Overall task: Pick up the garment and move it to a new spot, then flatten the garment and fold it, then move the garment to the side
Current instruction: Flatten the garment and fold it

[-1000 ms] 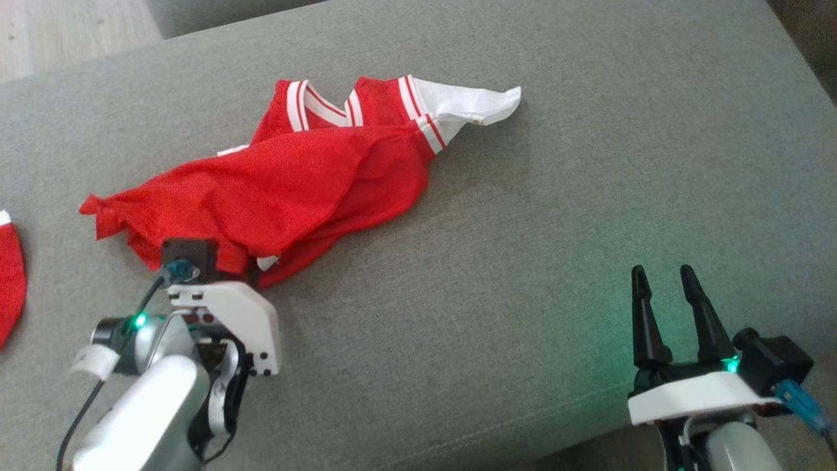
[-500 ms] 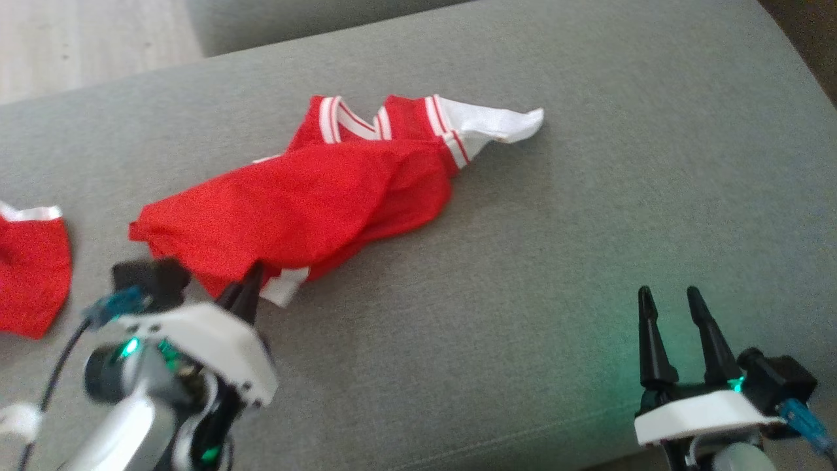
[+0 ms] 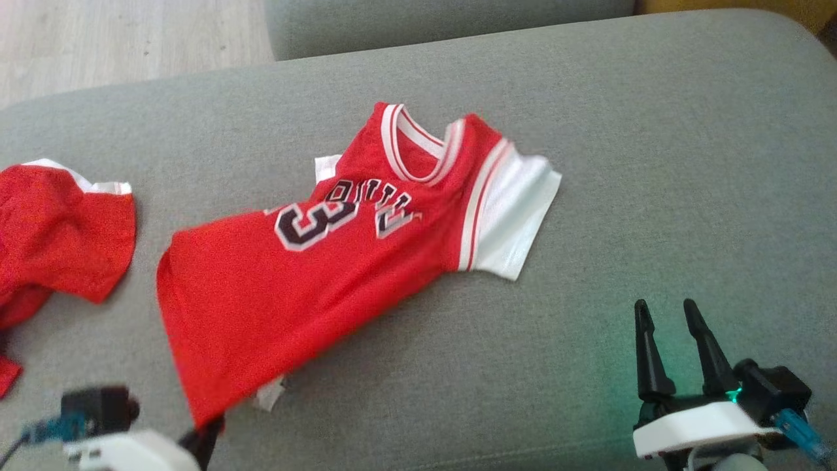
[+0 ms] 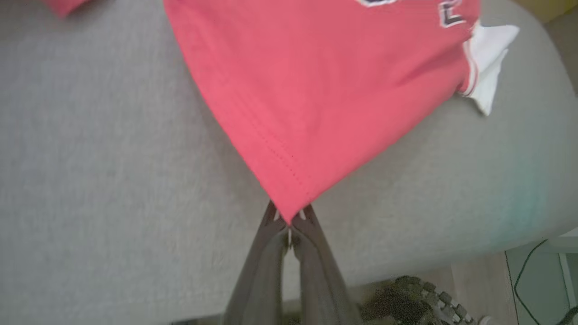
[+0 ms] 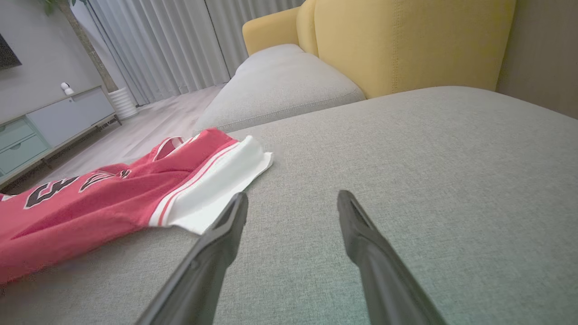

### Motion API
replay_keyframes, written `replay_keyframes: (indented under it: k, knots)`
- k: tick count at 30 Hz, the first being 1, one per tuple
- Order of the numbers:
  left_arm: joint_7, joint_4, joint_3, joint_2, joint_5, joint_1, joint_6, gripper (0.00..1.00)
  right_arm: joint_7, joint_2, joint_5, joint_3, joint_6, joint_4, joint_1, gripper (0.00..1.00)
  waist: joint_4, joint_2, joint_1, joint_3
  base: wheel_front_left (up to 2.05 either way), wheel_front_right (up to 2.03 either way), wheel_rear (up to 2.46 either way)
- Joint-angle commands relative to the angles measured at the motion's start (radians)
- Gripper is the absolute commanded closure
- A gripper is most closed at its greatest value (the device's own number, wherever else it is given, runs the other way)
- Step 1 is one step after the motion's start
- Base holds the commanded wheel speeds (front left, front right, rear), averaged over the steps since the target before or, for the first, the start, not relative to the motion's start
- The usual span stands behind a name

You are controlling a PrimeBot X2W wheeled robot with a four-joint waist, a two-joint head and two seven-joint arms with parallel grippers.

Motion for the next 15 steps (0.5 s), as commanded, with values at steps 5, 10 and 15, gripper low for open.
replay_keyframes:
  k: [5,10,15]
  knots:
    - [-0.022,0.035,0.064,0.014,-0.055,0.048,-0.016,1.0,-0.011,-0.008,-0.018,0.021,0.008,-0.033,-0.001,0.0,0.012,0.0,0.0,0.0,0.0,0.0,0.0]
    - [-0.061,0.181,0.031,-0.05,-0.041,-0.003,-0.04,1.0,-0.011,-0.008,-0.025,0.035,0.008,-0.029,-0.003,0.0,0.018,0.0,0.0,0.0,0.0,0.0,0.0]
    - [-0.14,0.296,0.013,-0.135,-0.011,-0.069,-0.042,0.0,-0.011,-0.008,-0.027,0.049,0.008,-0.026,-0.01,0.0,0.005,0.0,0.0,-0.006,0.0,0.0,0.0]
